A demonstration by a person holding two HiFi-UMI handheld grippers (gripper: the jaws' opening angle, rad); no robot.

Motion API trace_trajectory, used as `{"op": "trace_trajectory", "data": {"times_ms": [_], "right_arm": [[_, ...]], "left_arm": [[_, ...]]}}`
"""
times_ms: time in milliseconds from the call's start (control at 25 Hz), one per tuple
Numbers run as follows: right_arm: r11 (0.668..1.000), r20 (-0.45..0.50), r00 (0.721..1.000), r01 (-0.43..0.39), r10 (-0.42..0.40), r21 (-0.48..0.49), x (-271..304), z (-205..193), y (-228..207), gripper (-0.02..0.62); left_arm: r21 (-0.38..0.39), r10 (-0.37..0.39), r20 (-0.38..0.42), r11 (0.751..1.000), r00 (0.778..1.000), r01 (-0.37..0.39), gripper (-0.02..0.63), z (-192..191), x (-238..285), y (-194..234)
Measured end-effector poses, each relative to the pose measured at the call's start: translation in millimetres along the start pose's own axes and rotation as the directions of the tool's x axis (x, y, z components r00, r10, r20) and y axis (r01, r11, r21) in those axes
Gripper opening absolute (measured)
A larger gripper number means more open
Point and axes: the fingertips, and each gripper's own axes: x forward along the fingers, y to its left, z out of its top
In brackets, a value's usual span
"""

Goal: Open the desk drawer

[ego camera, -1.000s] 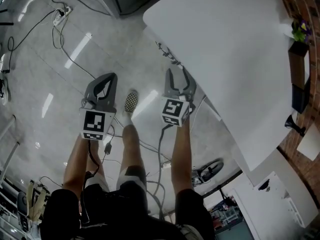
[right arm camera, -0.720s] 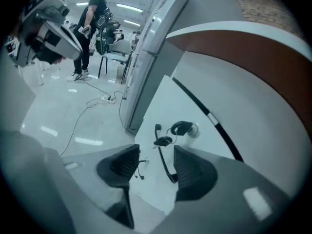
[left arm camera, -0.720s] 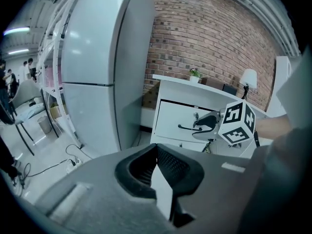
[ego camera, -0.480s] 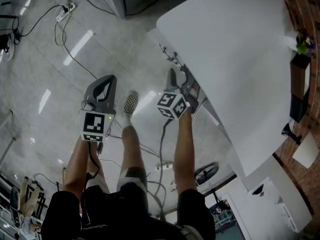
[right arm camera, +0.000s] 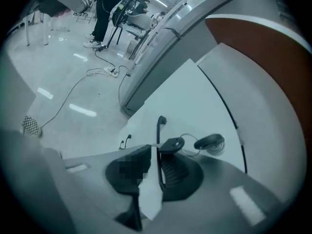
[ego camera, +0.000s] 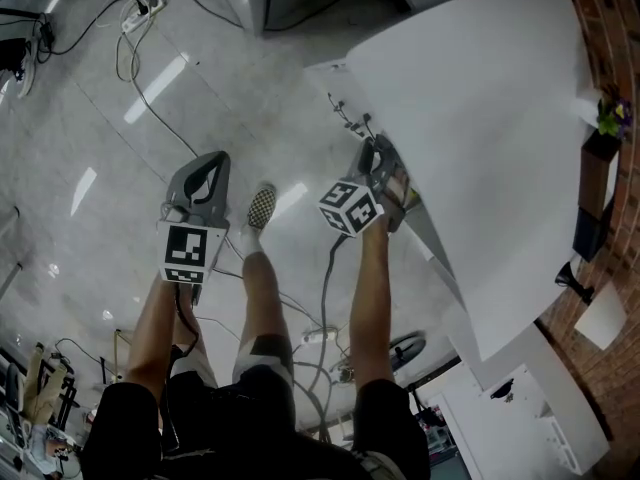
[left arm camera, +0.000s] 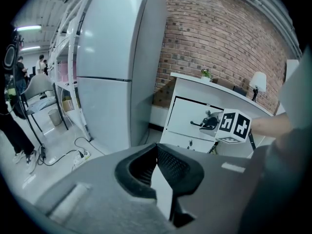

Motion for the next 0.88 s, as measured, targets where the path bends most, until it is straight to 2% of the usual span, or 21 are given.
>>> {"op": "trace_trajectory", "data": {"times_ms": [120,280,560,880], "right_arm": [[0.999,-0.020,0.999,0.033,-0.034,-0.042,1.2,-0.8,-2.6,0.026],[0.995,-0.036,0.998,0.054,-0.057,-0.084,1.4,-0.7,-1.5,0.025],[0.993,-0.064,0.994,0.084,-0.090,-0.083,0.1,0.5,-2.7,0.023],[0.994,-0.080,0.994,0.073,-0.080,-0.078,-6.8,2.4,4.1,0.023]], "left_arm": [[-0.006,0.000,0.002,1.000,1.000,0.000,0.011,-1.9,-2.0,2.4],[-0.012,-0.002,0.002,1.000,1.000,0.002,0.011,-5.8,-6.1,4.3],[0.003,-0.008,-0.002,1.000,1.000,0.008,0.011,-12.7,-17.2,11.1],[0.023,-0.011,-0.003,1.000,1.000,0.011,0.011,-12.9,-31.1,16.8]]}}
